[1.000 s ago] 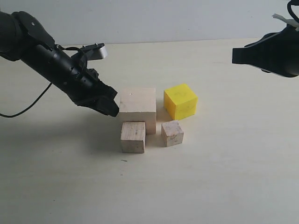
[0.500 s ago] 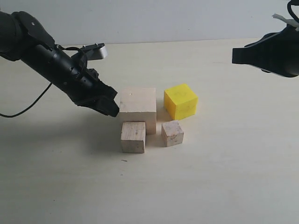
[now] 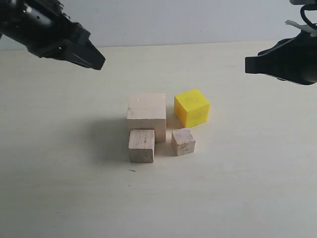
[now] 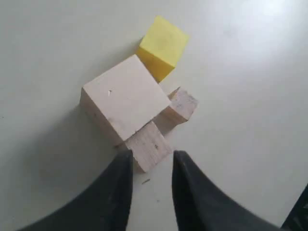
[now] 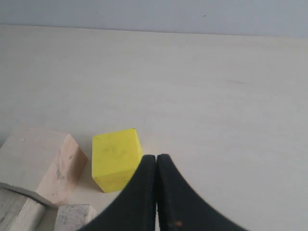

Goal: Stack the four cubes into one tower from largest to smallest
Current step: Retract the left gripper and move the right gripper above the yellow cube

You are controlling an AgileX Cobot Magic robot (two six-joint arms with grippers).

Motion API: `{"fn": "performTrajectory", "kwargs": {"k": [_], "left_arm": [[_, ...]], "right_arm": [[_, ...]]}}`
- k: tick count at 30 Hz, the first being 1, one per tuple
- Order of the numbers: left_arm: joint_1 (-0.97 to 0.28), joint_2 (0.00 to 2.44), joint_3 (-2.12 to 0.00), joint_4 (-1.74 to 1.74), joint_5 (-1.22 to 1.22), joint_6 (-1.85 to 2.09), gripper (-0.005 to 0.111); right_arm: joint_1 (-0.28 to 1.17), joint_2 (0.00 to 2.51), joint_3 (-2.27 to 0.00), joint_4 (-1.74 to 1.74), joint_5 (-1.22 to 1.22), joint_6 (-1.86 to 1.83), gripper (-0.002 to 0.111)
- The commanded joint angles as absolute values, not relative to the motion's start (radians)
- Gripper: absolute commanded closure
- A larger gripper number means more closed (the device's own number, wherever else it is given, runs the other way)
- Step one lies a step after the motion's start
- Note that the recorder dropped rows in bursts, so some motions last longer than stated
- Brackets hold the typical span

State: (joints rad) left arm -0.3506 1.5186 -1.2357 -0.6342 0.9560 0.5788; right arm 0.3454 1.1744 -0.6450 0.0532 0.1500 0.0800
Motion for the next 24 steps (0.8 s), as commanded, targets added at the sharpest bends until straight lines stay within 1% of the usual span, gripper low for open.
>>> {"fn": "performTrajectory", "kwargs": {"k": [1,4,6,11,13,14,17,19,24], "left_arm": [[-0.349,1.395,-1.244,-0.638,1.021,0.533,0.077],[-0.349,1.312,-1.211,-0.648,1.041,0.513,0.077],[-0.349,1.226,-1.150,-0.648,1.041,0.511,0.077],[-0.349,1.078,-1.033,-0.650,1.039,0.493,0.077],[-0.349,1.023,-1.000,-0.650,1.029,0.495,0.077],[-0.349,0.996,-0.985,-0.648,1.023,0.495,0.077],[-0.349,0.969,-0.964,-0.626,1.002,0.495,0.077],[-0.349,0.957,-0.950,-0.591,0.985,0.495,0.077],[-0.349,0.951,-0.905,-0.534,0.934,0.493,0.077]], "right_arm": [[0.355,1.252,-0.705,0.051,0.196,0.071,0.108],[0.400,1.336,-0.761,0.049,0.226,0.041,0.108],[0.436,1.422,-0.832,0.049,0.287,0.023,0.108],[0.436,1.592,-0.984,0.049,0.445,0.020,0.108],[0.436,1.656,-1.059,0.049,0.511,0.020,0.105],[0.436,1.694,-1.107,0.049,0.532,0.019,0.099],[0.436,1.749,-1.178,0.049,0.534,0.010,0.085],[0.436,1.778,-1.214,0.049,0.534,-0.029,0.072],[0.436,1.838,-1.254,0.049,0.536,-0.060,0.036]]}}
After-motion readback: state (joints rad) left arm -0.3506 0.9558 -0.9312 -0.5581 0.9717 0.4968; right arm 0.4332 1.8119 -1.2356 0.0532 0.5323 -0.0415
